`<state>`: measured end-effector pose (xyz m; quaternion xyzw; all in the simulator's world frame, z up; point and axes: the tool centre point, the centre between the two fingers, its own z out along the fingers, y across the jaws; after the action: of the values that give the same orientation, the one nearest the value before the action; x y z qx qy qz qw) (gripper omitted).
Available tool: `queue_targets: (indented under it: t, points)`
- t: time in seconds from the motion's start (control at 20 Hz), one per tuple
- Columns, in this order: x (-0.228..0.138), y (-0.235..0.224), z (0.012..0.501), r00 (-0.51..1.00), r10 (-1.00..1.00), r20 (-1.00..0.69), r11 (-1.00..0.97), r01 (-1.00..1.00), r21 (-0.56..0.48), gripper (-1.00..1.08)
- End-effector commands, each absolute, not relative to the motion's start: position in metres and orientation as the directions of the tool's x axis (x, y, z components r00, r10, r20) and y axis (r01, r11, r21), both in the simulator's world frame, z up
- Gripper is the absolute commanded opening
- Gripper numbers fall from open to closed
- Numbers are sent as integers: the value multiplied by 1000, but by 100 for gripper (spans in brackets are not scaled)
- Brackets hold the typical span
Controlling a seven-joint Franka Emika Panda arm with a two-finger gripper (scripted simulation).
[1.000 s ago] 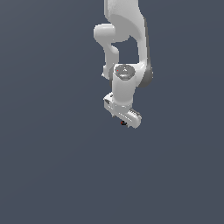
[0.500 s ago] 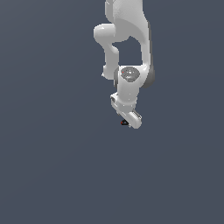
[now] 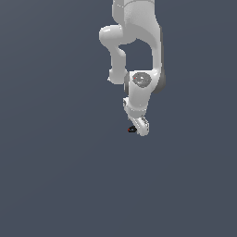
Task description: Pick up the object and move it to a goal position.
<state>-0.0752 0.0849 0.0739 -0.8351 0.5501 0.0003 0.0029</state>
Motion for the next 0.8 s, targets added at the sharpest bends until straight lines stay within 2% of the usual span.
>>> queue_targets:
  t: [0.0,0.4,0.75]
  points:
    - [-79,88,71,352,-936,-3,-352,-936,-3,100]
    - [-87,94,65,270,-963,0,-270,-963,0,100]
    - [-89,95,64,260,-966,0,-260,-966,0,100]
